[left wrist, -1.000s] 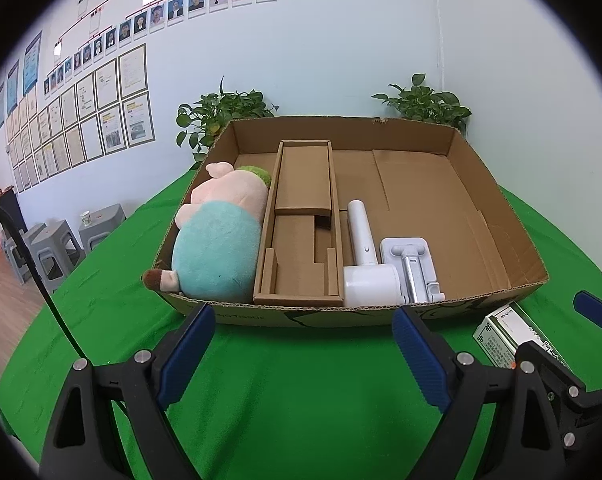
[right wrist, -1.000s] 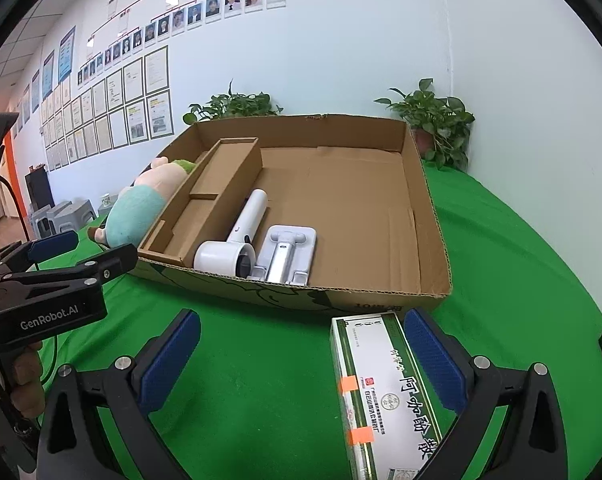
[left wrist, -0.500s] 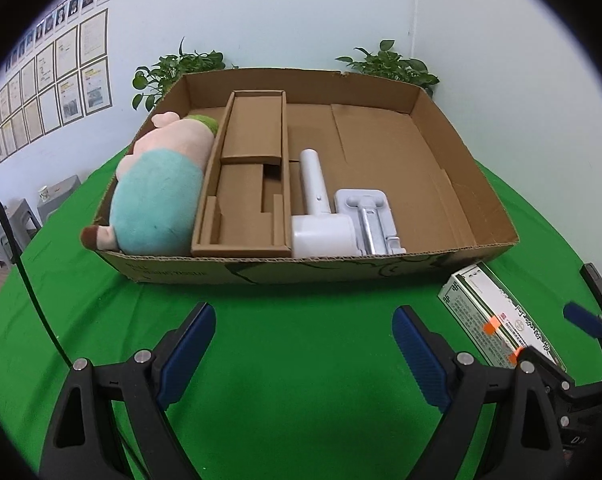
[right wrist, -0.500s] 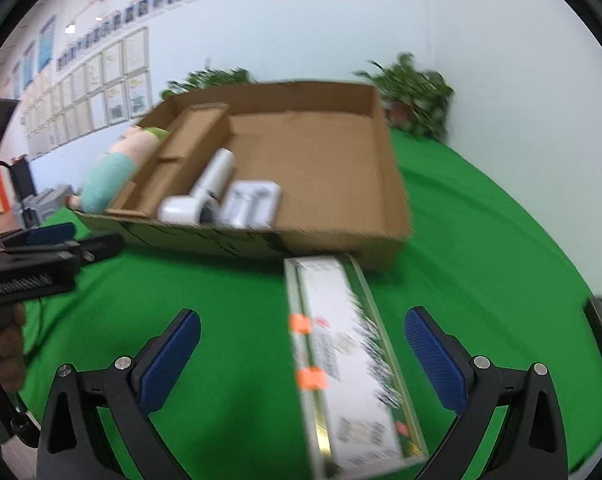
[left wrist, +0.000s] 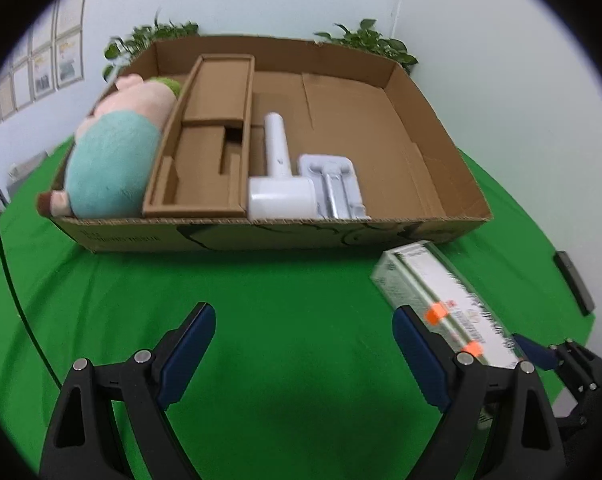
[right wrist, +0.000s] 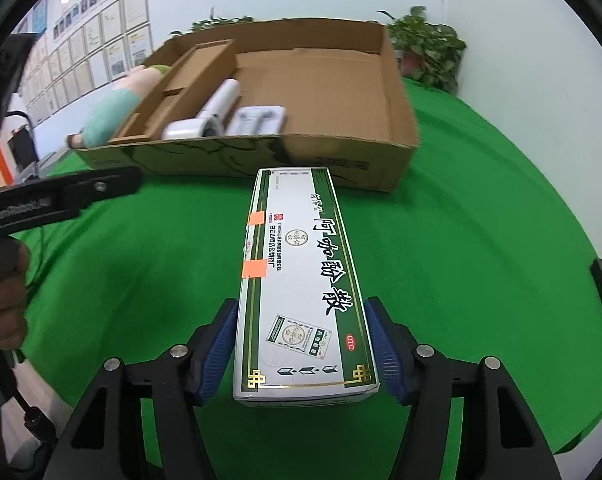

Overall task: Organize objects
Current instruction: 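Grasp the long white-green medicine box with the right gripper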

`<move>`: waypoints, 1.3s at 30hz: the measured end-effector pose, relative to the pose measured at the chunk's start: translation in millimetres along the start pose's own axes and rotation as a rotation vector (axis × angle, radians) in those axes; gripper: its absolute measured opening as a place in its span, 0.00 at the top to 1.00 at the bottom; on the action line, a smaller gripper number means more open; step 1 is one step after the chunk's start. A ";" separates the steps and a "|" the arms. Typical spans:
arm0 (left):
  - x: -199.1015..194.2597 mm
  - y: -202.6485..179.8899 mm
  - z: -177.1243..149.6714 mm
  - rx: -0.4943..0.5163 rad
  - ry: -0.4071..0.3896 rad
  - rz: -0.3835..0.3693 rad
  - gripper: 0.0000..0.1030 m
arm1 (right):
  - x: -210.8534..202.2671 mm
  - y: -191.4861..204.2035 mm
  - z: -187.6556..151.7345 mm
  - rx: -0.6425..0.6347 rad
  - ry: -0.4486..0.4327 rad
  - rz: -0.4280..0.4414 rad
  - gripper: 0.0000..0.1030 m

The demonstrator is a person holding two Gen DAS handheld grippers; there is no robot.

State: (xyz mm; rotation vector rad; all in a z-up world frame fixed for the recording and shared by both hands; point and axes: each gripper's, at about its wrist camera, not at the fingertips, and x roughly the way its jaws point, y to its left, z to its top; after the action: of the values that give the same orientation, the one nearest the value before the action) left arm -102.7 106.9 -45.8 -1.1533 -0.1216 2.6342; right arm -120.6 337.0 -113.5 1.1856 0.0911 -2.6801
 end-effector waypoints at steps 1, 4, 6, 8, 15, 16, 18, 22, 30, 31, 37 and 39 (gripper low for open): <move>1.7 0.5 -0.7 -0.007 0.020 -0.025 0.12 | -2.2 7.4 2.1 -0.005 0.001 0.032 0.37; 10.0 2.1 -4.5 -0.046 0.091 -0.127 0.12 | -4.8 26.2 4.5 -0.058 -0.015 0.081 0.00; 16.1 0.9 -6.2 -0.064 0.132 -0.184 0.13 | -2.0 32.6 3.3 -0.085 0.004 0.092 0.01; 22.2 -3.1 -8.2 -0.074 0.167 -0.255 0.13 | -2.2 31.4 0.6 -0.073 0.017 0.098 0.01; 48.2 -21.3 -14.4 -0.139 0.276 -0.538 0.15 | -10.2 24.5 -8.9 -0.076 0.024 0.083 0.10; 51.7 -24.2 -16.4 -0.143 0.291 -0.562 0.16 | -10.9 25.7 -9.7 -0.081 0.020 0.082 0.13; 55.8 -27.2 -19.6 -0.150 0.308 -0.576 0.16 | -11.0 27.7 -10.9 -0.086 0.017 0.077 0.23; 57.8 -27.4 -23.2 -0.153 0.305 -0.587 0.17 | -10.3 28.0 -12.5 -0.060 0.011 0.071 0.39; 58.0 -22.0 -26.7 -0.184 0.298 -0.589 0.23 | -8.5 23.5 -9.5 0.014 0.008 0.131 0.40; 57.5 -21.8 -27.2 -0.183 0.297 -0.580 0.25 | -8.6 20.1 -9.2 0.035 0.011 0.155 0.40; 56.1 -19.9 -30.9 -0.183 0.292 -0.548 0.36 | -11.1 15.4 -13.0 0.069 0.014 0.193 0.48; 56.0 -18.6 -32.0 -0.188 0.294 -0.541 0.39 | -11.7 16.3 -13.6 0.068 0.010 0.191 0.50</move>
State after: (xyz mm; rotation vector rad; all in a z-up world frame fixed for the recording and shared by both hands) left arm -111.9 139.1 -104.0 -1.3271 -0.5487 1.9946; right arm -99.6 324.9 -113.6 1.1642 -0.1074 -2.5292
